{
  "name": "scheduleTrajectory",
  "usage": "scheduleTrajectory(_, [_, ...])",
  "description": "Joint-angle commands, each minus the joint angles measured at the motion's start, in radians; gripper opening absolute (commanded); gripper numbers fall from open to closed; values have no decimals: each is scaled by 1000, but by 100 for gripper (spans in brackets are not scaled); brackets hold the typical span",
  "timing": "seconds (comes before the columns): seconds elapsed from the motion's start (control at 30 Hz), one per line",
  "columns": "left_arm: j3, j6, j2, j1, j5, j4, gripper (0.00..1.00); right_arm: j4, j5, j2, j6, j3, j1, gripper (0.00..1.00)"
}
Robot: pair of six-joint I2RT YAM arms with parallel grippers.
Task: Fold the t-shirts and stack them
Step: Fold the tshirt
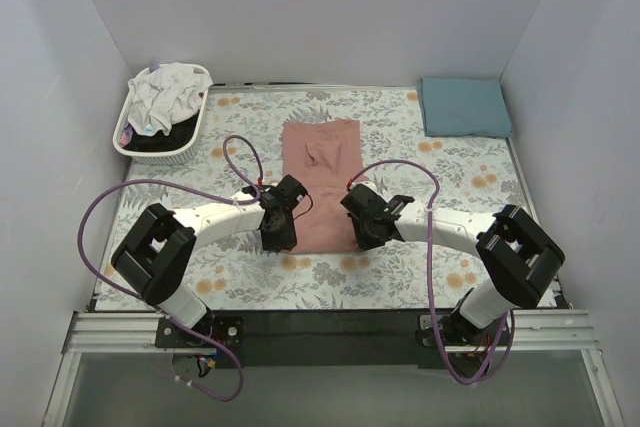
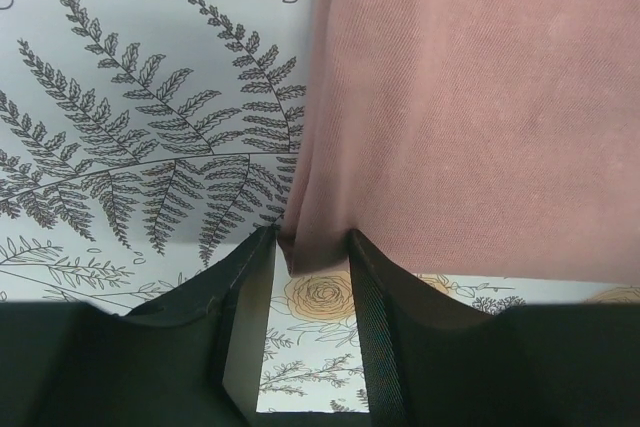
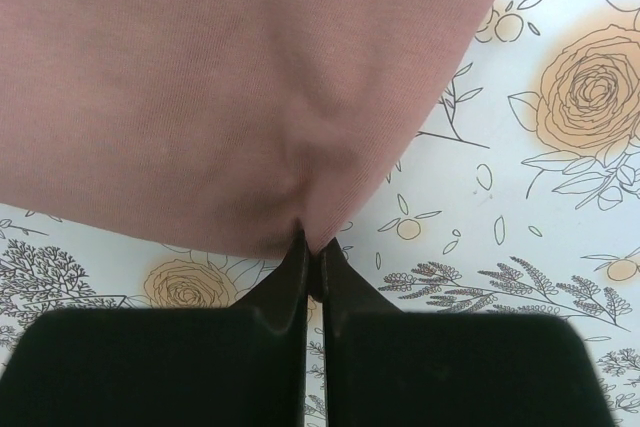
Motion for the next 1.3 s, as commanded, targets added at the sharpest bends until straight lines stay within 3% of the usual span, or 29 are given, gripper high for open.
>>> scheduleTrajectory(0.0, [-16, -30, 23, -23, -6, -27, 34, -85, 5, 45, -17, -45, 10, 1])
scheduleTrajectory(0.2, [-40, -48, 24, -37, -27, -45, 36, -80, 0, 51, -23, -42, 11, 1])
scheduleTrajectory(0.4, [-33, -45, 43, -37, -64, -53, 30, -77, -4, 64, -29, -39, 14, 1])
scheduleTrajectory(0.5, [-26, -41, 61, -36, -73, -53, 24, -76, -4, 68, -33, -39, 18, 1])
scheduleTrajectory(0.63, [-36, -38, 84, -37, -78, -41, 1, -77, -7, 65, -35, -42, 21, 1])
scheduleTrajectory(0.77, [-64, -42, 57, -61, -56, -45, 0, -111, -46, 47, -38, -46, 37, 1])
scheduleTrajectory(0.97, [-164, -166, -93, -199, 31, -130, 0, -258, -136, -19, 26, -48, 154, 1])
scheduleTrajectory(1.1, [-170, -350, -259, -421, 79, -284, 0, -319, -217, -152, 126, -110, 298, 1])
scheduleTrajectory(1.27, [-147, -536, -312, -615, 132, -406, 0, -432, -320, -275, 253, -138, 441, 1])
